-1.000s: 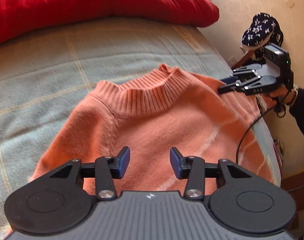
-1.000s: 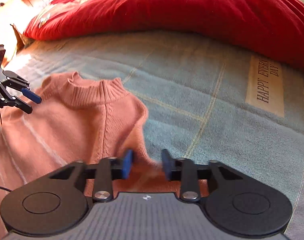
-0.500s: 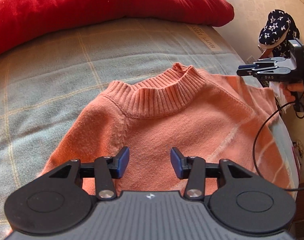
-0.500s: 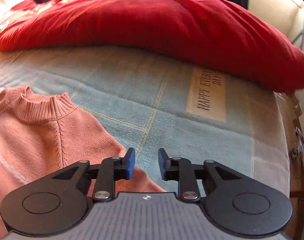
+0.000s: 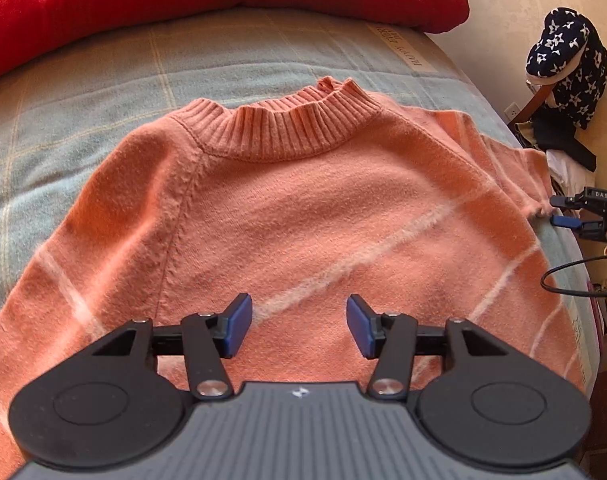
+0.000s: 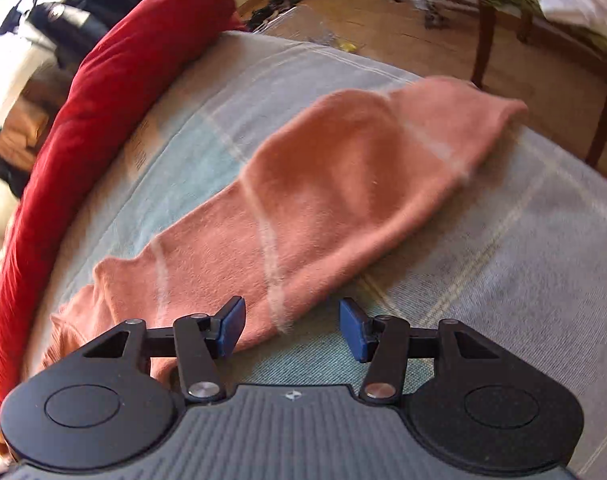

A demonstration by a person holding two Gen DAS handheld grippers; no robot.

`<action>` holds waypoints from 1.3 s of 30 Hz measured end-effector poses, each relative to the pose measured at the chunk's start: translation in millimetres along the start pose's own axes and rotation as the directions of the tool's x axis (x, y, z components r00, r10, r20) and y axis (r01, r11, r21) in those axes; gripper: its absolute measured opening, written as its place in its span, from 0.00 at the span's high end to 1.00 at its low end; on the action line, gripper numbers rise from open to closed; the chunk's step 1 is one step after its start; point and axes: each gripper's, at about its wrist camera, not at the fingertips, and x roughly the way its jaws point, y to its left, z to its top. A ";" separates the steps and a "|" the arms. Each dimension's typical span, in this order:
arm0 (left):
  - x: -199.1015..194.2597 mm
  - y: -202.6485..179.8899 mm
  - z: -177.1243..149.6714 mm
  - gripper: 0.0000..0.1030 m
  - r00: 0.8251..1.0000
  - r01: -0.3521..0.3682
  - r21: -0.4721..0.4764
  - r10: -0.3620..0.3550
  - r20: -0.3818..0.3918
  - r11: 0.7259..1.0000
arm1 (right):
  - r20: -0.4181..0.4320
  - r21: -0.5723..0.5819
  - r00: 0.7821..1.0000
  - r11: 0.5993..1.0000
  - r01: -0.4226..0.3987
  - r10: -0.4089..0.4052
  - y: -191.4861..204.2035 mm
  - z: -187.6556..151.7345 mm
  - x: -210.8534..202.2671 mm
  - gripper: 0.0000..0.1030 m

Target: Fold clothes

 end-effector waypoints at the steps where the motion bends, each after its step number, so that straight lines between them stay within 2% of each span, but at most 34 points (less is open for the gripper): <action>1: 0.3 -3.2 0.2 0.50 1.000 -0.002 0.004 0.002 -0.005 1.000 | 0.022 0.054 0.999 0.998 -0.035 0.034 -9.0 -0.5 1.6 0.45; 5: -0.5 -13.4 -0.2 0.49 1.000 -0.016 0.023 0.016 -0.021 1.000 | 0.094 0.157 0.991 0.981 -0.111 0.097 -25.9 2.5 9.7 0.45; 10: -3.5 -18.9 -7.2 0.49 0.999 -0.036 0.015 0.037 -0.032 0.999 | 0.141 0.166 0.986 0.979 -0.116 0.093 -23.4 7.8 18.0 0.45; 16: -17.8 -14.5 -19.9 0.49 0.996 -0.082 -0.014 0.082 -0.021 0.997 | 0.136 0.046 0.991 0.999 -0.018 0.012 -0.6 1.5 9.2 0.45; 19: -32.8 -2.4 -31.4 0.49 0.993 -0.117 -0.061 0.116 -0.021 0.991 | 0.117 -0.009 0.993 1.000 0.013 -0.012 11.6 -7.4 -1.4 0.45; 22: -50.8 10.7 -47.3 0.49 0.990 -0.138 -0.130 0.138 -0.010 0.982 | 0.089 -0.065 0.996 0.998 -0.020 0.026 27.9 -21.5 -12.7 0.44; 25: -70.3 20.8 -65.7 0.49 0.990 -0.130 -0.217 0.138 0.023 0.967 | 0.040 -0.108 0.997 0.992 -0.061 0.065 45.4 -38.6 -16.2 0.43; 28: -88.4 32.1 -87.2 0.46 0.991 -0.083 -0.347 0.115 0.072 0.934 | -0.012 -0.127 0.996 0.988 -0.084 0.083 61.3 -55.0 -10.5 0.43; 31: -99.9 45.1 -112.0 0.43 0.988 -0.051 -0.469 0.112 0.103 0.882 | -0.059 -0.142 0.994 0.985 -0.101 0.093 75.7 -69.8 -2.8 0.43; 34: -103.9 67.3 -130.3 0.43 0.984 0.015 -0.593 0.093 0.152 0.805 | -0.101 -0.152 0.988 0.980 -0.128 0.113 88.0 -82.0 2.0 0.42; 37: -105.1 90.8 -145.9 0.43 0.973 0.103 -0.698 0.074 0.219 0.708 | -0.121 -0.201 0.986 0.970 -0.134 0.111 103.9 -90.7 0.8 0.42; 38: -107.3 96.2 -146.3 0.43 0.967 0.121 -0.707 0.079 0.244 0.697 | -0.121 -0.227 0.987 0.965 -0.131 0.106 110.1 -92.9 -0.9 0.42; 39: -110.6 98.7 -142.5 0.43 0.960 0.121 -0.693 0.094 0.264 0.710 | -0.122 -0.254 0.987 0.959 -0.129 0.100 116.5 -95.0 -2.8 0.42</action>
